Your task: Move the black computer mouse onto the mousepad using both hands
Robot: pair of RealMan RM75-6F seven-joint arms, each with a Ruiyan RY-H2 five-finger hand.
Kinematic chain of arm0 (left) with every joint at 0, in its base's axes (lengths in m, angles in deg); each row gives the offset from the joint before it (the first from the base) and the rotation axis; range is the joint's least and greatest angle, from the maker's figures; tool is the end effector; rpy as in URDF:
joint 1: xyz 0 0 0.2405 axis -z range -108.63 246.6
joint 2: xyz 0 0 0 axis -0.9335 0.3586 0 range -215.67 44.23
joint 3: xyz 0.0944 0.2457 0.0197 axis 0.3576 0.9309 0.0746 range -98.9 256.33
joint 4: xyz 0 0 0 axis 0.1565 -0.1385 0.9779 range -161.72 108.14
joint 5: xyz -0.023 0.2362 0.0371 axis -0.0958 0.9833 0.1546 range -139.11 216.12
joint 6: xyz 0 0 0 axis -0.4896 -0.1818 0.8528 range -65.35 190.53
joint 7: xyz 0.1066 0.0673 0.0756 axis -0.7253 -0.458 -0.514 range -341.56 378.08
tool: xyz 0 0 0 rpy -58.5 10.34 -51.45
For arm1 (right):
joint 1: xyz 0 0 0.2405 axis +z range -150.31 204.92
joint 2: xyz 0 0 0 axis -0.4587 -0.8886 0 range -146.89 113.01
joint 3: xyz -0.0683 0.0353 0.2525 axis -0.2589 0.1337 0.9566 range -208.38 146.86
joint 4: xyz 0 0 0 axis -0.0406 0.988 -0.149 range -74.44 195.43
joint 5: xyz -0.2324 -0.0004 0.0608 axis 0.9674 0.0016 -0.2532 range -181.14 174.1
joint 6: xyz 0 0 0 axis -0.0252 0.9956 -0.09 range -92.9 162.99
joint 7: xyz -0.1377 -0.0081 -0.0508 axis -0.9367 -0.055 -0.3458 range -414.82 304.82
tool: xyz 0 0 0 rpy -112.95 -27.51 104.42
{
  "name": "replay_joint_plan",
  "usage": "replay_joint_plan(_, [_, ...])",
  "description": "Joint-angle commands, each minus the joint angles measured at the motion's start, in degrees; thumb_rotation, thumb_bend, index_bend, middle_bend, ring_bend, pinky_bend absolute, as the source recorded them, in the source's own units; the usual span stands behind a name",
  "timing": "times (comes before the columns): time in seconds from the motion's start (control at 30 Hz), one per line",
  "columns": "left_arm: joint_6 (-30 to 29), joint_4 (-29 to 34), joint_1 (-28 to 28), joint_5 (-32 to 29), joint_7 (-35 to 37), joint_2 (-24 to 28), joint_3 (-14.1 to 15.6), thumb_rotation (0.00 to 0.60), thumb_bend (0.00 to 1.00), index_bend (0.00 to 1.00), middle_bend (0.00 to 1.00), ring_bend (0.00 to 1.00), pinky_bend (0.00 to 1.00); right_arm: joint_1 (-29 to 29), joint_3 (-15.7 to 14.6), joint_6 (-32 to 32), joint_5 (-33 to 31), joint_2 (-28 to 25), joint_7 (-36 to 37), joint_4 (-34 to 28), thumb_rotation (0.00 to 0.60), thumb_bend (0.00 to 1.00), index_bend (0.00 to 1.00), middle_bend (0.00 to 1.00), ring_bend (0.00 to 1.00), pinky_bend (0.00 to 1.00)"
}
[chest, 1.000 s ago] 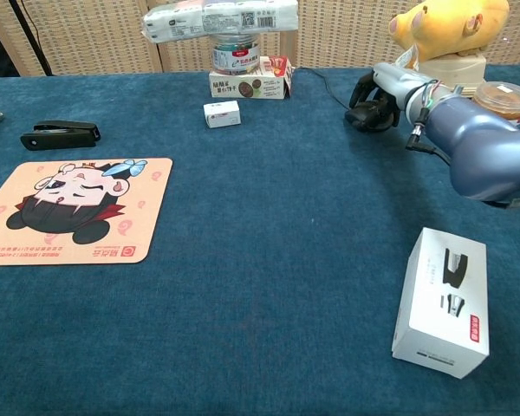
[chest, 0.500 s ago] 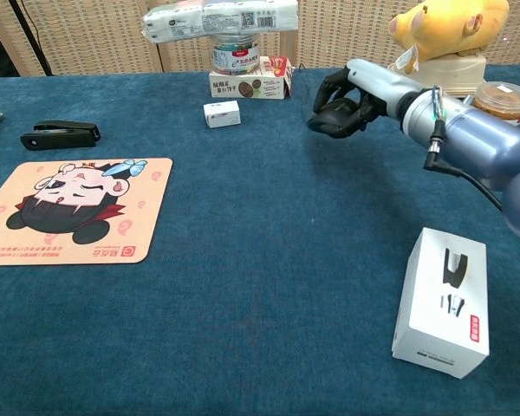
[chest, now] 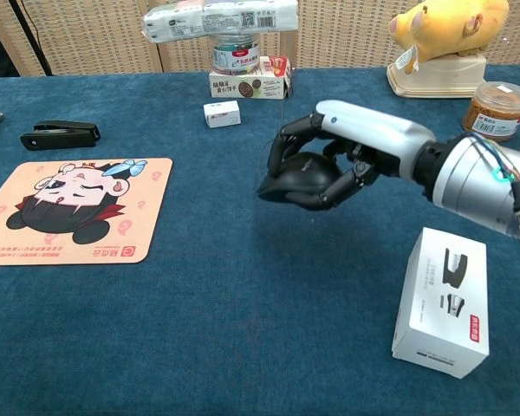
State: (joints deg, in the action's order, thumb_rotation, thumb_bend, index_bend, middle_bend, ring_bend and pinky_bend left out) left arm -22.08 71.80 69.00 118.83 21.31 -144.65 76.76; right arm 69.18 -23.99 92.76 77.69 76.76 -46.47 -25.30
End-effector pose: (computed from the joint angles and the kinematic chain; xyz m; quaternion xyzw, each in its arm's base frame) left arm -0.3433 0.1530 0.1559 -0.5353 -0.4583 -0.3615 0.6105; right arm -0.1068 -0.3096 -0.0784 0.7084 -0.4622 0.4874 0.2166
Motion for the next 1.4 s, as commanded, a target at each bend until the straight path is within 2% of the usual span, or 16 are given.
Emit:
replay_joint_plan(0.03, [0.05,0.07,-0.01,0.04,-0.12,-0.04,0.06,0.6,0.0,0.0,0.0,0.0,0.0,0.27,-1.06,-0.84,0.83,3.02,-1.31,1.67,0.6,0.73,0.43,0.34,0.32,0.59])
replay_joint_plan(0.3, [0.2,0.15,-0.08,-0.27,0.12,0.07,0.05,0.6,0.0,0.0,0.0,0.0,0.0,1.31,-0.36,-2.53,0.19,10.06,0.79,6.8,0.6,0.73,0.43,0.35,0.32,0.59])
replay_joint_plan(0.47, [0.35,0.06,-0.09,-0.57,0.7,0.32,-0.08,0.6,0.0,0.0,0.0,0.0,0.0,1.4,-0.67,-2.54,1.07,11.71,1.88,8.99,0.6,0.73,0.4,0.33,0.31,0.56])
replay_joint_plan(0.53, [0.37,0.04,-0.08,-0.7,0.94,0.38,-0.19,0.6,0.0,0.0,0.0,0.0,0.0,1.8,-1.58,-3.91,2.04,10.42,3.49,8.35,0.6,0.72,0.29,0.25,0.22,0.43])
replay_joint_plan(0.57, [0.38,0.01,-0.07,-0.72,0.97,0.37,-0.22,0.6,0.0,0.0,0.0,0.0,0.0,1.99,-1.85,-4.39,2.43,9.76,3.9,8.06,0.6,0.68,0.2,0.16,0.12,0.29])
replay_joint_plan(0.63, [0.52,-0.04,0.0,-0.7,0.91,0.37,-0.2,0.6,0.0,0.0,0.0,0.0,0.0,2.15,-2.22,-4.5,3.24,8.67,3.54,7.72,0.6,0.61,0.08,0.04,0.01,0.08])
replay_joint_plan(0.67, [0.64,-0.04,0.06,-0.71,0.83,0.36,-0.19,0.6,0.0,0.0,0.0,0.0,0.0,1.99,-2.36,-4.03,3.64,8.16,2.91,7.47,0.6,0.59,0.03,0.0,0.0,0.02])
replay_joint_plan(0.73, [0.83,-0.04,0.16,-0.76,0.57,0.3,-0.17,0.6,0.0,0.0,0.0,0.0,0.0,1.39,-2.42,-3.0,3.73,7.34,1.59,6.44,0.6,0.58,0.0,0.0,0.0,0.0])
replay_joint_plan(0.9, [0.81,0.1,0.19,-0.67,-0.03,0.15,-0.1,0.6,0.0,0.0,0.0,0.0,0.0,0.12,-3.2,-1.64,4.11,4.34,-0.41,2.47,0.6,0.58,0.0,0.0,0.0,0.0])
replay_joint_plan(1.17, [1.37,-0.8,1.26,1.32,-1.65,-0.29,0.13,0.6,0.0,0.0,0.0,0.0,0.0,-1.84,-3.02,1.9,5.56,-4.73,-3.54,-5.93,0.6,0.58,0.0,0.0,0.0,0.0])
replay_joint_plan(1.23, [2.05,-1.73,2.45,3.57,-1.42,-0.28,0.25,0.6,0.0,0.0,0.0,0.0,0.0,-2.77,-2.81,3.96,6.35,-7.77,-5.79,-7.33,0.6,0.48,0.0,0.0,0.0,0.0])
replay_joint_plan(1.33, [3.58,-3.83,4.87,7.36,-1.06,-0.46,0.37,0.6,0.0,0.0,0.0,0.0,0.0,-4.85,-2.79,7.32,6.84,-12.75,-10.76,-9.37,0.6,0.11,0.0,0.0,0.0,0.0])
replay_joint_plan(1.37, [4.14,-4.57,5.71,8.64,-1.04,-0.61,0.46,0.6,0.0,0.0,0.0,0.0,0.0,-5.66,-2.92,8.23,6.7,-14.42,-11.99,-10.29,0.6,0.03,0.0,0.0,0.0,0.0])
replay_joint_plan(1.4, [4.98,-5.59,6.91,10.47,-0.94,-0.8,0.68,0.6,0.0,0.0,0.0,0.0,0.0,-6.85,-3.18,9.52,6.5,-16.61,-13.31,-11.48,0.6,0.0,0.0,0.0,0.0,0.0])
